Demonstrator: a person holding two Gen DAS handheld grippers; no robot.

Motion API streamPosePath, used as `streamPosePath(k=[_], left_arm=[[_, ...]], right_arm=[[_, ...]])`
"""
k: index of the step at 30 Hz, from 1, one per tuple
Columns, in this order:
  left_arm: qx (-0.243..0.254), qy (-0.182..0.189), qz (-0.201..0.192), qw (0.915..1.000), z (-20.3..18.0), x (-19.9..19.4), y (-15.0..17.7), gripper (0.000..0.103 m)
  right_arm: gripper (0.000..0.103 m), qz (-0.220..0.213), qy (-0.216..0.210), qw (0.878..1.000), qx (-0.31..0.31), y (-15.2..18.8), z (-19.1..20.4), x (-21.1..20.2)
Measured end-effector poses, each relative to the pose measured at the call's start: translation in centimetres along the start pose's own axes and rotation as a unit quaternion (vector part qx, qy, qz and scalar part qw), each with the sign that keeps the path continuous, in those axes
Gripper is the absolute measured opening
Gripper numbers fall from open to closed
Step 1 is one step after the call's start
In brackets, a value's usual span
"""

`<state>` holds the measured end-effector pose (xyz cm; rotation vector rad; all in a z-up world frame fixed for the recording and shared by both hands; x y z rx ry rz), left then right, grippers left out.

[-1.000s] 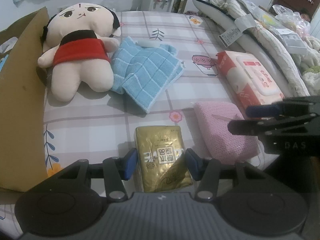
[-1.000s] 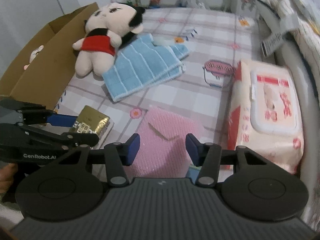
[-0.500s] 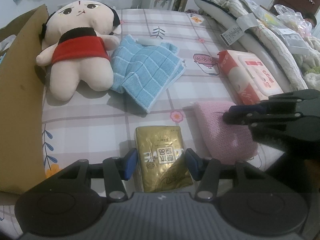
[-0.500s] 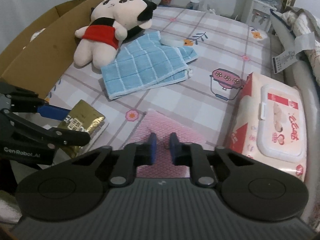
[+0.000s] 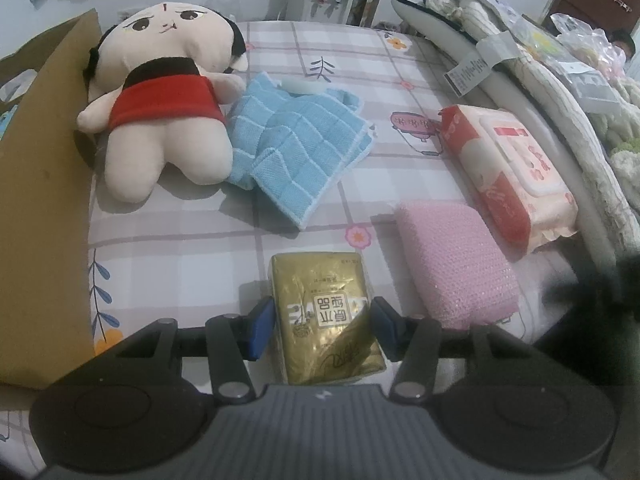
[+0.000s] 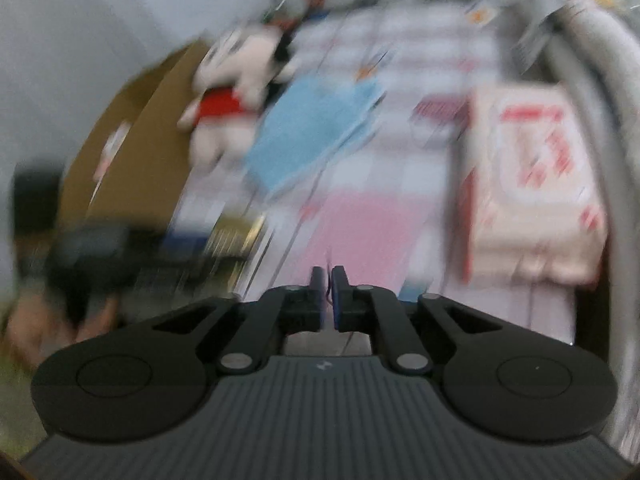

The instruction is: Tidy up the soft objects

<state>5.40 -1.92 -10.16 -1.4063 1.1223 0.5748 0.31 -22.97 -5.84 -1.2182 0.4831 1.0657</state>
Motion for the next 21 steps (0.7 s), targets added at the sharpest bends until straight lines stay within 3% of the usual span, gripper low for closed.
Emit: streamPosePath(k=[1,3,4,8,12,21], left_arm=[[0.0,0.0,-0.002,1.0,0.0,-0.1,-0.1,0.054],[0.001,0.0,-0.004,1.0,0.0,-0.2,-0.1,0.054],[0.002,0.0,-0.005,1.0,0.0,-0.2,-0.1,0.054],[0.002,0.0,-0.006,1.0,0.0,-0.3,0.0,0.054],[0.0,0.001,-0.009,1.0,0.0,-0.5,0.1,0.054],[-0.001,0.002,-0.012,0.9999,0.2,-0.9,0.2,0.053]], right_arm=[[0.064,0.026,-0.014,0.999,-0.014,0.9,0.8,-0.1],[0.086,0.073,-0.028,0.996,-0.039,2.6,2.3,0.1],[0.089,0.085,-0.025,0.994,-0.063,3.5,3.3,0.0],[0.09,0.091,-0.004,0.988,-0.121,4.9,5.4,-0.9],[0.09,0.094,-0.023,0.991,-0.09,4.8,5.0,-1.3],[0.091,0.015,0.049,0.999,-0.012,-0.1,1.5,1.9]])
Point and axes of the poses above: each gripper's, at about its wrist camera, not at the fingertips, and x roughly the way its jaws point, z to its left, y to its underside, the point moved 3 cm from there along x, roughly the way its jaws point, and after that the axes turned 4 degrees about -x, right-handed, at the moved point
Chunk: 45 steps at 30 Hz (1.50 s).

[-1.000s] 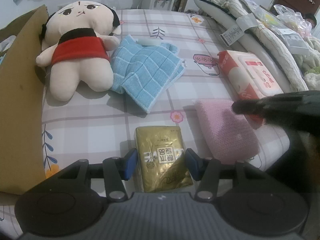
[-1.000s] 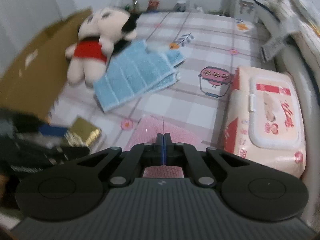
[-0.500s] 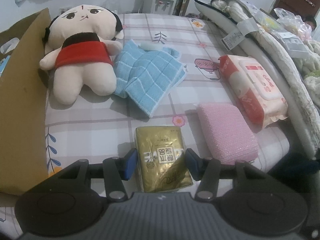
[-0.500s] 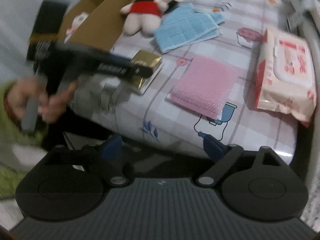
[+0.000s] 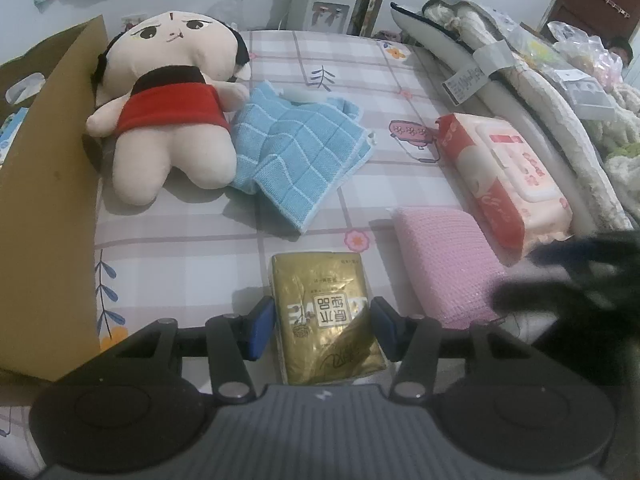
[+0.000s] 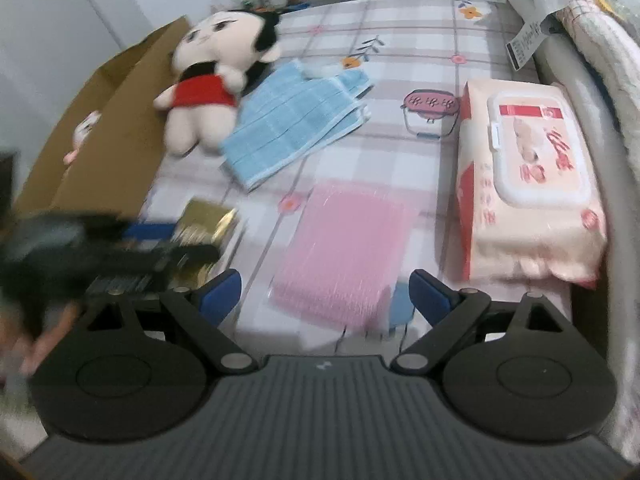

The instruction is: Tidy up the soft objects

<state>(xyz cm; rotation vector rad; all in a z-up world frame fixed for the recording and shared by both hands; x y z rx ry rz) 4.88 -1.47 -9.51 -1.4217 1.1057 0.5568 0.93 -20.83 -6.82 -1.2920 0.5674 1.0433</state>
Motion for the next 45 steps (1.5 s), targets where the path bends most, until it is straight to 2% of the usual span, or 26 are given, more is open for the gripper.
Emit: streamPosePath(k=[6,11,12,13,16,19,22,27,30,33,35,37,41,43,45], left_arm=[[-0.001,-0.002,-0.004,1.0,0.2,-0.4,-0.1,0.053],[0.0,-0.004,-0.007,1.0,0.2,-0.7,0.1,0.053],[0.001,-0.004,-0.007,1.0,0.2,-0.7,0.2,0.053],[0.002,-0.004,-0.009,1.0,0.2,-0.9,0.2,0.053],[0.002,0.001,-0.016,0.9999,0.1,-1.6,0.2,0.053],[0.002,0.013,-0.029,0.9995,-0.1,-3.1,0.2,0.053],[0.002,0.029,-0.048,0.9984,-0.4,-5.2,-0.1,0.053],[-0.013,0.057,-0.093,0.994,0.1,-10.3,-1.3,0.053],[-0.041,0.061,-0.131,0.9887,2.1,-14.0,-2.2,0.053],[-0.079,0.046,-0.174,0.9806,5.1,-17.4,-3.1,0.053],[-0.099,0.019,-0.2,0.9745,7.3,-19.1,-3.6,0.053],[-0.123,-0.017,-0.21,0.9699,9.8,-19.8,-3.9,0.053],[-0.157,-0.07,-0.187,0.9672,14.5,-18.2,-4.6,0.053],[-0.166,-0.099,-0.16,0.968,16.5,-16.2,-4.9,0.053],[-0.178,-0.113,-0.128,0.9691,18.5,-14.1,-5.0,0.053]], right_arm=[[0.092,0.006,0.023,1.0,0.012,-2.4,-0.6,4.7],[0.094,0.04,0.029,0.999,0.021,-2.8,-0.9,7.7],[0.093,0.047,0.031,0.998,0.023,-2.7,-1.0,8.2],[0.084,0.049,0.032,0.998,0.027,-2.5,-1.2,8.6],[0.079,0.033,0.033,0.998,0.032,-2.2,-1.4,8.0],[0.078,0.029,0.017,0.997,0.074,-2.0,-2.4,7.0],[0.078,0.008,0.016,0.996,0.087,-2.0,-2.6,4.8],[0.078,-0.046,-0.006,0.996,0.071,-3.2,-0.5,-0.9],[0.078,-0.084,-0.026,0.995,0.041,-5.4,2.1,-4.1],[0.078,-0.121,-0.059,0.991,0.003,-8.5,5.3,-6.3],[0.078,-0.14,-0.085,0.986,-0.021,-10.8,7.9,-6.9],[0.078,-0.15,-0.116,0.981,-0.04,-13.3,10.7,-6.8],[0.078,-0.131,-0.169,0.974,-0.073,-17.3,16.4,-4.4],[0.078,-0.105,-0.189,0.973,-0.086,-19.3,19.4,-2.2],[0.078,-0.073,-0.204,0.972,-0.094,-21.0,21.9,0.2]])
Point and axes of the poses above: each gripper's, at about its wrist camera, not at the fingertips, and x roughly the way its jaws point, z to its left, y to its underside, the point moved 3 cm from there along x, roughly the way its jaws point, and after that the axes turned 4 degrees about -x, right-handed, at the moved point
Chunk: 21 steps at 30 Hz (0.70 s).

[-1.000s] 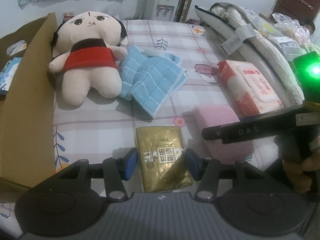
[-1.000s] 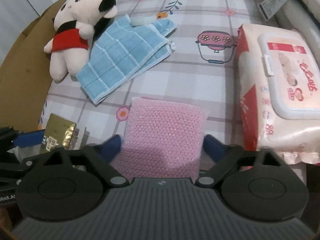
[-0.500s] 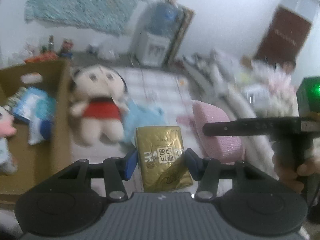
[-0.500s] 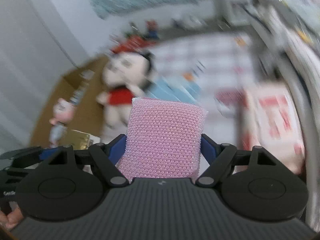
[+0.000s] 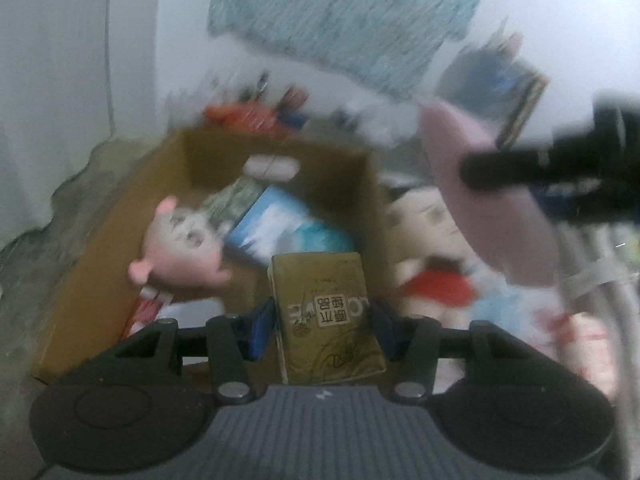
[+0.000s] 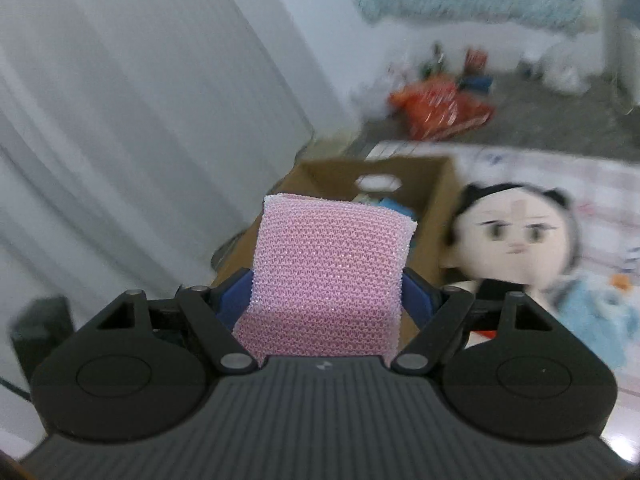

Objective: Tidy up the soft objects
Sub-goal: 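Carry the pink pouch and gold tissue pack into the box and release both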

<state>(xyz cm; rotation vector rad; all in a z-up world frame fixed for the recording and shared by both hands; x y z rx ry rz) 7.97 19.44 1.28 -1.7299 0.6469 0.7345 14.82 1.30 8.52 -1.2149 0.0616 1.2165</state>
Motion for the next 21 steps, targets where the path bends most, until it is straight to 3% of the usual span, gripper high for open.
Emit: streamPosePath(k=[5,10,15,21], left_arm=[[-0.021,-0.013,0.075,0.9969,2.1,4.8,-0.1,0.053],[-0.047,-0.018,0.119,0.9916,3.9,7.1,0.1,0.053],[-0.07,-0.019,0.145,0.9868,4.8,8.3,0.4,0.053],[-0.085,-0.015,0.162,0.9831,5.1,9.2,0.8,0.054]], right_arm=[[0.078,0.09,-0.001,0.996,-0.006,-2.3,2.2,9.5],[0.079,0.155,0.013,0.988,-0.001,-2.5,3.1,16.8],[0.083,0.189,0.019,0.982,0.017,-1.9,2.4,21.8],[0.085,0.223,0.032,0.974,0.02,-0.5,1.4,25.0]])
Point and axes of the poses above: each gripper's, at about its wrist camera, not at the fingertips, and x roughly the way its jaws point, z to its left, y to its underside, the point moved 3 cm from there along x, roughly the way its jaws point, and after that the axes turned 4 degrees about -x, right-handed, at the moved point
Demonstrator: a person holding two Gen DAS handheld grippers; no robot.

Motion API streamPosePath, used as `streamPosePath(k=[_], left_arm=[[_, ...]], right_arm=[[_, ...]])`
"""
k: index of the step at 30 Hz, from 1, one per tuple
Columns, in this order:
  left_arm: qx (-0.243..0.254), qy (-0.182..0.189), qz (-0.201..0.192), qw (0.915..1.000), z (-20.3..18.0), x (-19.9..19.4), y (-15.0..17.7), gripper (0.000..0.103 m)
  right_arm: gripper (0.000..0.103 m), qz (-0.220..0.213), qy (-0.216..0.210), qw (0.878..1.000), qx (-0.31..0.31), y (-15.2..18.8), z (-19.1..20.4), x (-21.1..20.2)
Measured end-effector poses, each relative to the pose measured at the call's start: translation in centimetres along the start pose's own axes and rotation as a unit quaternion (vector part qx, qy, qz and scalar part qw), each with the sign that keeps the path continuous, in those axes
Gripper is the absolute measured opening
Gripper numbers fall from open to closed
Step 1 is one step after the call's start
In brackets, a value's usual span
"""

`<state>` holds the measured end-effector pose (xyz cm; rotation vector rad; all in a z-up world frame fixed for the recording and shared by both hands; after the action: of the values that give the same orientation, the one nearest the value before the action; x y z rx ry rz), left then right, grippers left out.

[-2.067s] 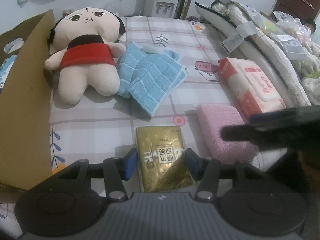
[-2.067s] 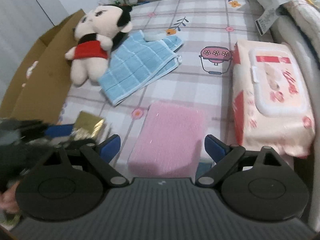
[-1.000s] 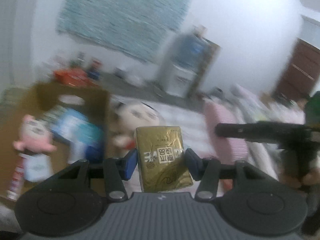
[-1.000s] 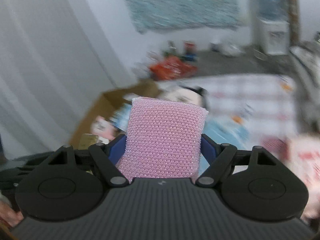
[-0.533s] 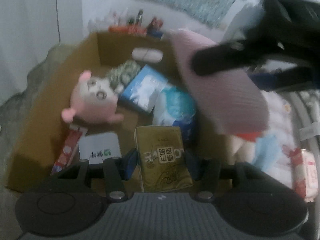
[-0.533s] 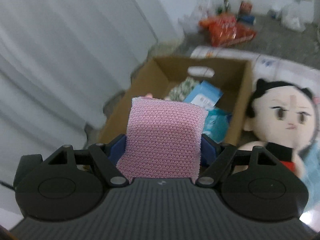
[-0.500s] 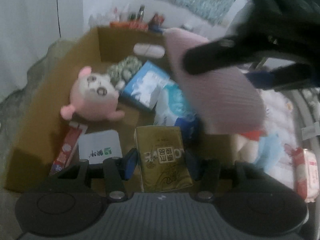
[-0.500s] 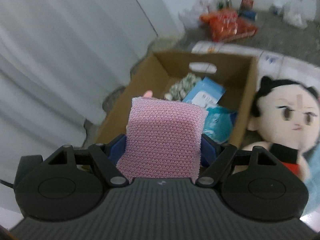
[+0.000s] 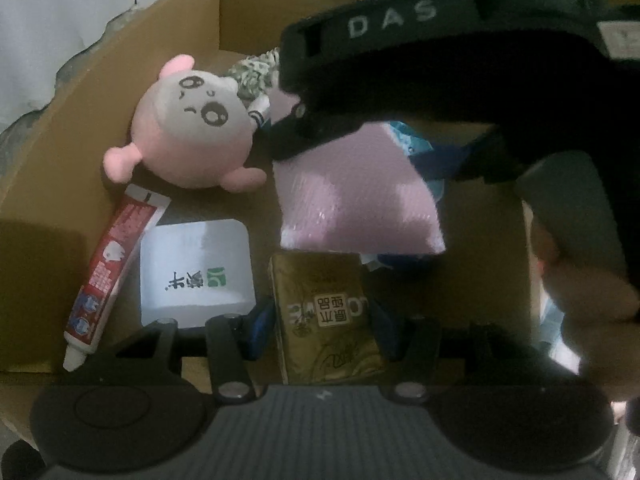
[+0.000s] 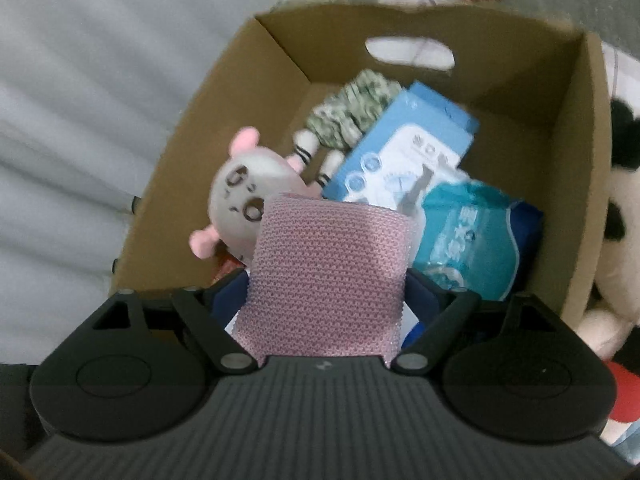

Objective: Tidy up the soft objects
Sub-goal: 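Carry the pink pouch and gold tissue pack into the box and release both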

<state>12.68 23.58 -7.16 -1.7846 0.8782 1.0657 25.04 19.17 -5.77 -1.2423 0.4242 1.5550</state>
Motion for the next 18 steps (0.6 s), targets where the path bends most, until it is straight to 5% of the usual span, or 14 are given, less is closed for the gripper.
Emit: streamPosePath(k=[18], left_arm=[[-0.001,0.013,-0.012,0.9998,-0.2,-0.3,0.3,0.07]], right_arm=[[0.09,0.019,-0.024,1.0,0.008,0.3,-0.3,0.0]])
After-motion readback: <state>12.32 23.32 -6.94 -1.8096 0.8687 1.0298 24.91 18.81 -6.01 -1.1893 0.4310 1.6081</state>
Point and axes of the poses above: each gripper's, at about its wrist camera, not at the fingertips, and x roughly the way its jaws point, z to its left, y to its underside, the point moved 3 cm from there along x, roughly the way its jaws point, and after that the axes turned 4 degrees about -x, right-handed, at the moved point
